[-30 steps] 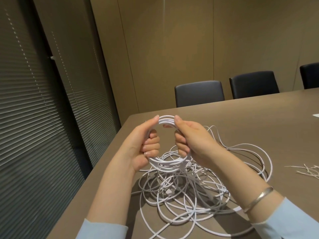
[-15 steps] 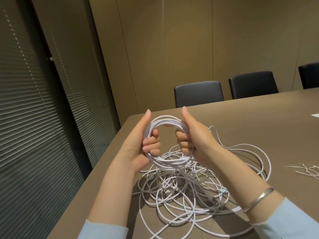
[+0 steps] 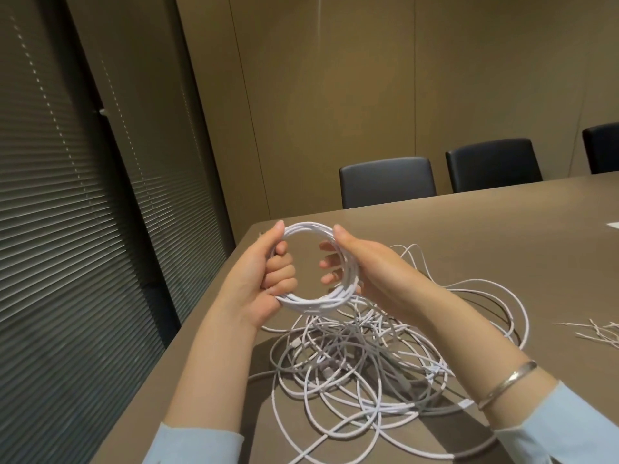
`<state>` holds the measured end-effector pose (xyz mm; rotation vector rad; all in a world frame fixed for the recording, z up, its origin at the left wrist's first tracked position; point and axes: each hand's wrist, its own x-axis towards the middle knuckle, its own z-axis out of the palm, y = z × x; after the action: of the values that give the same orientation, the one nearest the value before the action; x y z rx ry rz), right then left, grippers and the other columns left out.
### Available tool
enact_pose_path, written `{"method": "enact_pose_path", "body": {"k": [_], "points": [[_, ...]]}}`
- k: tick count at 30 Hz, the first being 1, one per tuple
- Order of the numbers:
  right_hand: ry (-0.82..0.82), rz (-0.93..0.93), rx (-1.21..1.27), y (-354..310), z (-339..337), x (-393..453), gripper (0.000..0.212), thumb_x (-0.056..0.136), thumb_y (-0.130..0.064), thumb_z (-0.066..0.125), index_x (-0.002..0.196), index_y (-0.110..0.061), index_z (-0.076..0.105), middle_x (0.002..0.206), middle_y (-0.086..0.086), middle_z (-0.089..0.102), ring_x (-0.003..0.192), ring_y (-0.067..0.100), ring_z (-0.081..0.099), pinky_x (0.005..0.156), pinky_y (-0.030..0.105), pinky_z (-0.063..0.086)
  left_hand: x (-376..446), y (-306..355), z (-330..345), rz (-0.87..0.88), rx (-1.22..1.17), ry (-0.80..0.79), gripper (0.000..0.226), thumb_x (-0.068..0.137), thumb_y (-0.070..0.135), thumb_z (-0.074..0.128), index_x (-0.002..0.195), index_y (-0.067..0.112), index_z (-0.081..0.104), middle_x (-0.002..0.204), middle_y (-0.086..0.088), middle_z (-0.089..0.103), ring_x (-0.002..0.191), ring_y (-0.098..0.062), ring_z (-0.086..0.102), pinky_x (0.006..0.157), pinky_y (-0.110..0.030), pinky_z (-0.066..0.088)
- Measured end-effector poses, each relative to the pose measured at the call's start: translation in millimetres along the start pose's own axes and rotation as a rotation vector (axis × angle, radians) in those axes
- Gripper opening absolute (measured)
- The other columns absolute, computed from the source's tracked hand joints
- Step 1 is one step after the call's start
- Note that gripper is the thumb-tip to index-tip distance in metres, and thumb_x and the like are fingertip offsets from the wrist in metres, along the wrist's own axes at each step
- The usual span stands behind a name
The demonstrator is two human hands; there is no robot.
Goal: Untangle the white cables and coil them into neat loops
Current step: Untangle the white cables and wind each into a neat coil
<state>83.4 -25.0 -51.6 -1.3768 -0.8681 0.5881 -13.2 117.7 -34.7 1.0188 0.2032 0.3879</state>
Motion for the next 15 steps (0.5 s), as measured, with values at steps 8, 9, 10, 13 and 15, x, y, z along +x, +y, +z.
{"method": "enact_pose_path", "body": {"k": [8,9,10,13,15], "points": [[-0.231,0.153,-0.601,4.5,-29.7,-11.4,0.019,0.087,-0.017,0.071,0.09,0.002,0.068,0.077,0.008,0.068,0.069,0.016,0.064,0.076,0.034,0.053,1.7,24.0,-38.1,0.177,-0.169,0.17,0.043,0.098,0.039,0.05,0.063,0.018,0.038,0.037,0.009,0.019,0.025,-0.006,0.016,0.027,-0.015,0.012],[-0.134,0.14,-0.607,4.5,-33.9,-9.8,0.018,0.088,-0.018,0.069,0.087,0.0,0.068,0.073,0.008,0.067,0.066,0.015,0.062,0.071,0.031,0.051,1.2,27.7,-44.7,0.19,-0.182,0.192,0.043,0.098,0.039,0.05,0.063,0.019,0.037,0.037,0.009,0.019,0.025,-0.007,0.016,0.027,-0.015,0.012],[-0.039,0.118,-0.618,3.6,-38.4,-8.4,0.017,0.089,-0.02,0.069,0.084,-0.003,0.068,0.069,0.007,0.066,0.063,0.014,0.06,0.067,0.029,0.049,0.8,30.4,-50.7,0.201,-0.195,0.215,0.043,0.098,0.039,0.05,0.063,0.019,0.037,0.037,0.009,0.019,0.026,-0.007,0.016,0.028,-0.015,0.011],[0.152,0.034,-0.734,-1.8,-47.0,-7.3,0.014,0.087,-0.022,0.071,0.078,-0.011,0.067,0.066,0.003,0.067,0.058,0.011,0.057,0.06,0.024,0.045,-0.2,32.2,-61.1,0.216,-0.218,0.256,0.043,0.098,0.04,0.05,0.063,0.02,0.037,0.038,0.008,0.019,0.027,-0.008,0.016,0.029,-0.015,0.011],[0.252,-0.012,-0.883,-0.7,-49.4,-4.4,0.016,0.086,-0.025,0.07,0.073,-0.018,0.065,0.068,-0.001,0.066,0.063,0.013,0.057,0.059,0.026,0.043,0.2,31.0,-61.9,0.223,-0.216,0.261,0.043,0.098,0.041,0.051,0.063,0.019,0.038,0.039,0.008,0.02,0.028,-0.008,0.016,0.029,-0.015,0.013]]}}
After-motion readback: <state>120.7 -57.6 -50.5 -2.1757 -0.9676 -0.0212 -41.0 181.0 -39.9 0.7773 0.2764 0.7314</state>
